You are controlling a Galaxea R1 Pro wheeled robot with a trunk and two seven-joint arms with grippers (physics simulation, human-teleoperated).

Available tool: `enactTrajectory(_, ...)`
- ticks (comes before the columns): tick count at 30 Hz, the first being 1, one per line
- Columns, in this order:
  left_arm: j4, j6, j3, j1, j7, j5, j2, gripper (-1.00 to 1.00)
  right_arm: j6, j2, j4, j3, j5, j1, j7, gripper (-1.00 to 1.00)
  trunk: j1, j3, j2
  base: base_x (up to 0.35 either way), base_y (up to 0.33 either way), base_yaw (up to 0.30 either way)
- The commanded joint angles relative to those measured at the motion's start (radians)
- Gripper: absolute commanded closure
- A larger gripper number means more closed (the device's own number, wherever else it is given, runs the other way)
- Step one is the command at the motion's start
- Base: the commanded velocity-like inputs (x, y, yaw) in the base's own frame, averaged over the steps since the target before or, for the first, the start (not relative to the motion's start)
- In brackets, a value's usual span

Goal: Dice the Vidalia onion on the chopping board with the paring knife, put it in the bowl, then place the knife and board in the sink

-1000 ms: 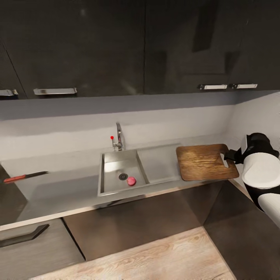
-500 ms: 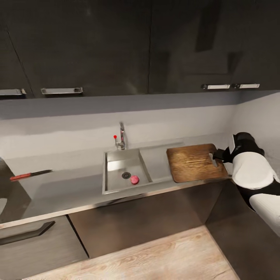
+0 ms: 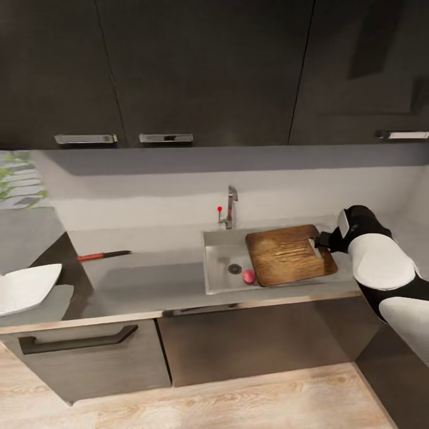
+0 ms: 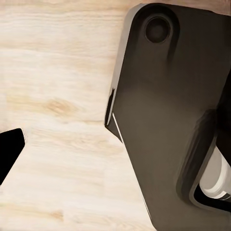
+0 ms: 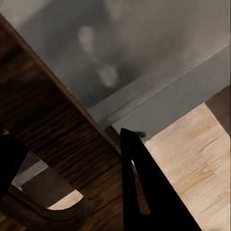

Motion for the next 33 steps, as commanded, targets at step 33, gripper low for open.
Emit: enactTrajectory(33,0.0,-0.005,0.002,-0.001,-0.002,0.001,0.0,-1.0,0.001,0.001,0.012,-0.065,-0.081,-0.002,-0.007,1.0,0.001,-0.006,-0.002,0.0,0.092,0.22)
